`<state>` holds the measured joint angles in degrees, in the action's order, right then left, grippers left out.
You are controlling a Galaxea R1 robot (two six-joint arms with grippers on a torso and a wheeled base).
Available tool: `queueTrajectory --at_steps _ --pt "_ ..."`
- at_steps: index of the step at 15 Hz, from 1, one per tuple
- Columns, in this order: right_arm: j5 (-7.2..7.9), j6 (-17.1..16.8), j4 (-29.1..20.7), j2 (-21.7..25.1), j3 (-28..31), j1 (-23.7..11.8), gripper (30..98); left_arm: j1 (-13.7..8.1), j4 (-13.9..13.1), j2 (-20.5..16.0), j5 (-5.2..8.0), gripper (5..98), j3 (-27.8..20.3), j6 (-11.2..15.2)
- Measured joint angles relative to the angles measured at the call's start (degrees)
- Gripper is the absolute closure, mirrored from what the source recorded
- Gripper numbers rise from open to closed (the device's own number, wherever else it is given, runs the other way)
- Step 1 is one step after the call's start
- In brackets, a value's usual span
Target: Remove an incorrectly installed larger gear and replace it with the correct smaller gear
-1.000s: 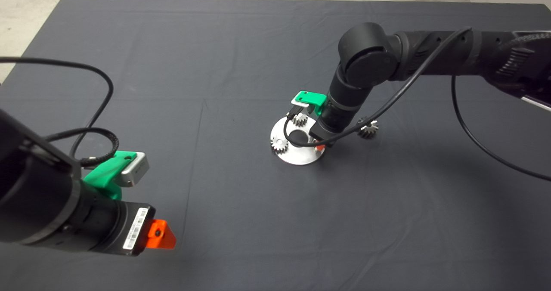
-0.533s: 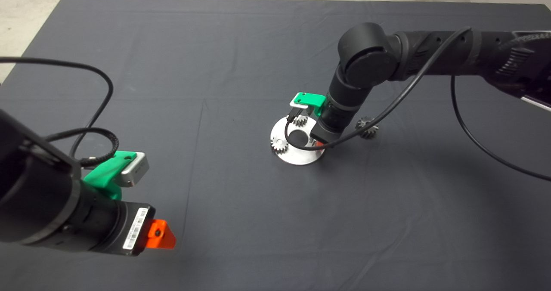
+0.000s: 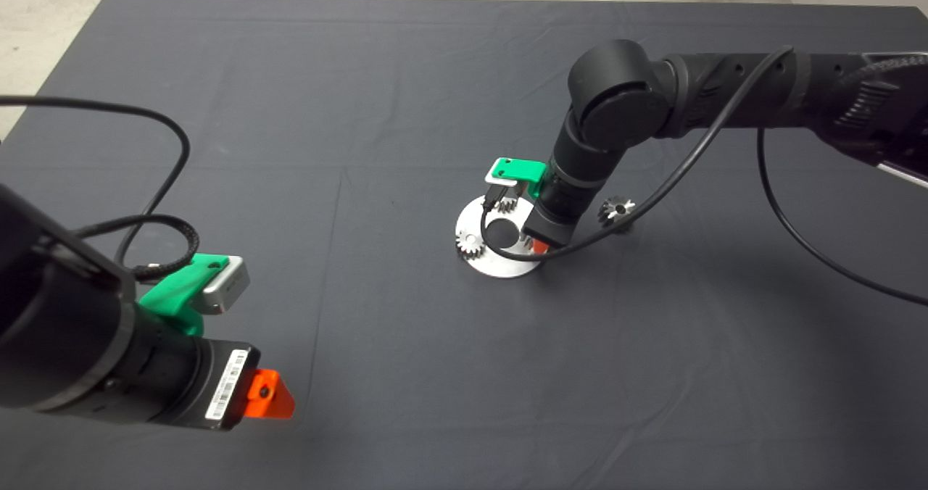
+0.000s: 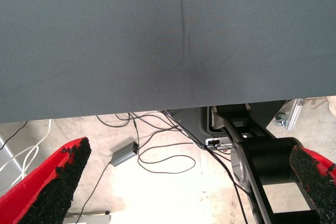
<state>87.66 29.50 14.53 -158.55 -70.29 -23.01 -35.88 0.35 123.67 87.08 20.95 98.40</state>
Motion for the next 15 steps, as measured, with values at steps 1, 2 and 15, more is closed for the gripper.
queueTrajectory --at_steps 1,2,15 --pt "0.01 -0.2 0.3 0.0 0.0 0.0 89.8 0.0 0.0 0.0 0.00 5.8 0.0 0.0" --pt "0.01 -0.5 0.7 0.0 0.0 0.0 89.8 0.0 0.0 0.0 0.00 5.8 0.0 0.0" --pt "0.02 -1.0 2.0 0.1 0.1 0.3 89.8 0.3 0.0 0.0 0.02 5.8 0.0 0.0"
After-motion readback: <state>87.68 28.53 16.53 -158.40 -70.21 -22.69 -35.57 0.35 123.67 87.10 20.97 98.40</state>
